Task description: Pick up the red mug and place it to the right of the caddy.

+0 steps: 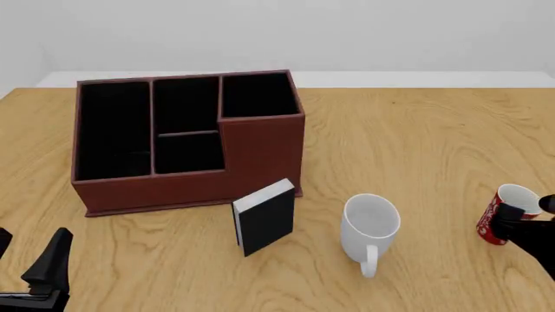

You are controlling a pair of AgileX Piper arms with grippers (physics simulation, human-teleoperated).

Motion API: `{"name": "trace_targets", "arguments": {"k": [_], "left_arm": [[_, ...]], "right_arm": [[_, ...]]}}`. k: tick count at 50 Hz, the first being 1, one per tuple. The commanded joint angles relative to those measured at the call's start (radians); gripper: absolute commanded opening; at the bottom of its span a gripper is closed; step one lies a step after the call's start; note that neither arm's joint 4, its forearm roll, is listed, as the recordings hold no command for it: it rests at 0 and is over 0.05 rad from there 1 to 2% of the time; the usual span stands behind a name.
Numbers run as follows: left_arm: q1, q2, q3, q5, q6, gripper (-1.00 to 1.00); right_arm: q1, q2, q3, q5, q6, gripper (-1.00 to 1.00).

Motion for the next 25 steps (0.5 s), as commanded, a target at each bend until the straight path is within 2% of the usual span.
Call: {"name": "trace_targets", "arguments": {"k": [1, 25], "left_arm": [[0.0, 0.0, 0.0, 0.0, 0.0, 1.0], [0.0, 0.0, 0.0, 0.0, 0.0, 1.0]], "right_arm": [[0.006, 0.088, 0.001, -0.065, 0.004, 1.0], [0.003, 0.218, 0.022, -0.165, 0.019, 1.0]]}}
